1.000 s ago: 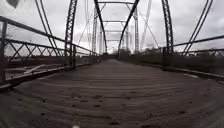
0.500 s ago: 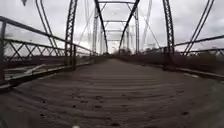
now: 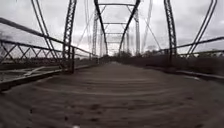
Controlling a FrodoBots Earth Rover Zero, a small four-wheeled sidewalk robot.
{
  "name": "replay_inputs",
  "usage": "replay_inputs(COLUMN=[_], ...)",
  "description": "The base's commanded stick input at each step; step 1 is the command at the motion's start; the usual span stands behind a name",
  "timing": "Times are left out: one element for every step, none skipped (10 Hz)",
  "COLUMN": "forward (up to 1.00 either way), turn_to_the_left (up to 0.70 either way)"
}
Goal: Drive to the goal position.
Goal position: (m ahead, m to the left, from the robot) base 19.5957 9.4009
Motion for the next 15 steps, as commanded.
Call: replay_inputs(forward=[1.0, 1.0, 1.0, 1.0, 1.0, 1.0, 1.0, 1.0, 1.0, 1.0, 1.0, 1.0, 1.0, 1.0, 1.0], turn_to_the_left=[0.0, 0.0, 0.0, 0.0, 0.0, 0.0, 0.0, 0.0, 0.0, 0.0, 0.0, 0.0, 0.0, 0.0, 0.0])
